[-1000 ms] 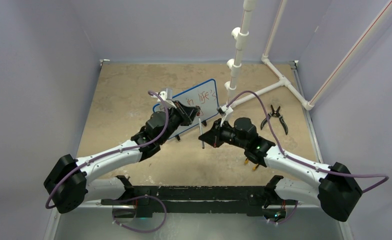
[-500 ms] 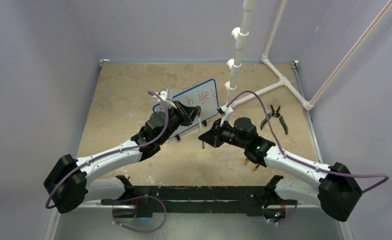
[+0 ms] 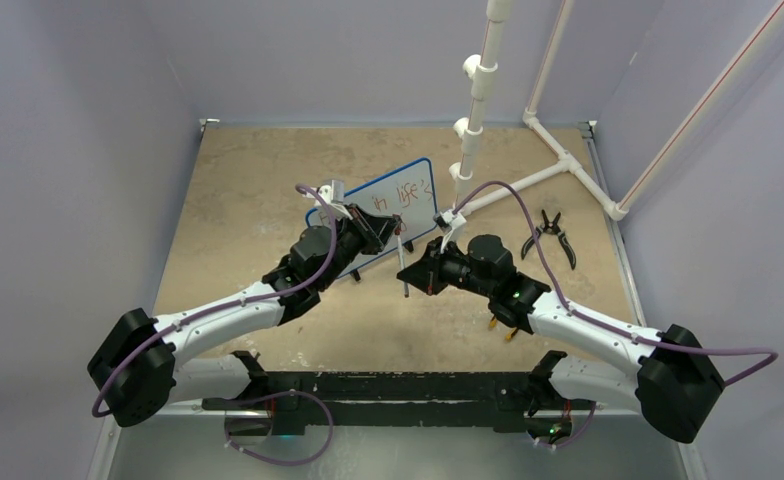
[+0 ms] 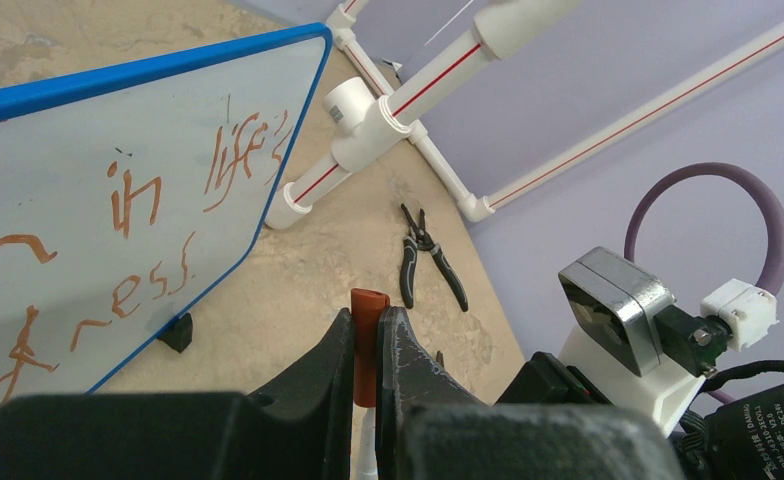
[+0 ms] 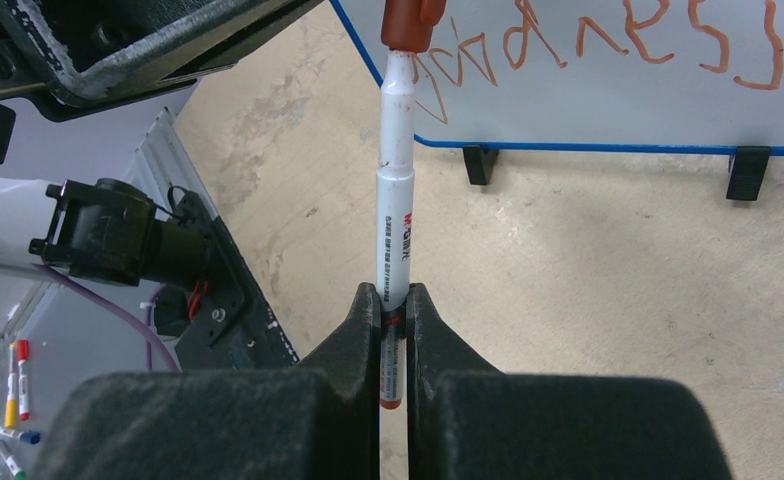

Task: Write a sentence on the whiteboard
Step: Close the whiteboard marker at the center of the board.

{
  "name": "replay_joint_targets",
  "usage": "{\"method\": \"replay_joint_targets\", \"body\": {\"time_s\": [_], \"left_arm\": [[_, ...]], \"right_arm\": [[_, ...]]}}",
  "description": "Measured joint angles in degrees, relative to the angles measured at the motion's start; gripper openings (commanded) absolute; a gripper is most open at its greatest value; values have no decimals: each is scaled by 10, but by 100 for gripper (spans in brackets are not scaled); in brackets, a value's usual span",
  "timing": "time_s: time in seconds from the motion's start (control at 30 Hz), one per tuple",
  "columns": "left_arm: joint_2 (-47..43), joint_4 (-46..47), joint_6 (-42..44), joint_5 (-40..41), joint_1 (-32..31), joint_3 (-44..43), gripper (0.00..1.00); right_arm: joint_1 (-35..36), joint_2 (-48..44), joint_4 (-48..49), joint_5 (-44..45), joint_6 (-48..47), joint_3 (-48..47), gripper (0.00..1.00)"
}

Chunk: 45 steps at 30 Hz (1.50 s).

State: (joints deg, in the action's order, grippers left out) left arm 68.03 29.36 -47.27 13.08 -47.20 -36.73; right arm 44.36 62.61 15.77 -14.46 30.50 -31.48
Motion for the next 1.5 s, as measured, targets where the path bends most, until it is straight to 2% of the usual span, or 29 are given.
{"method": "replay_joint_targets", "body": {"time_s": [0.77, 1.03, 1.5], "left_arm": [[-17, -14, -16, -14, 0, 15, 0], [-25, 32, -1, -39, -2, 47, 0], [-43, 117, 62, -66, -1, 65, 0]], "right_arm": [[3, 13, 5, 11, 0, -8, 0], [4, -1, -15, 16, 2, -13, 0], [15, -9, 49, 48, -2, -14, 0]]}}
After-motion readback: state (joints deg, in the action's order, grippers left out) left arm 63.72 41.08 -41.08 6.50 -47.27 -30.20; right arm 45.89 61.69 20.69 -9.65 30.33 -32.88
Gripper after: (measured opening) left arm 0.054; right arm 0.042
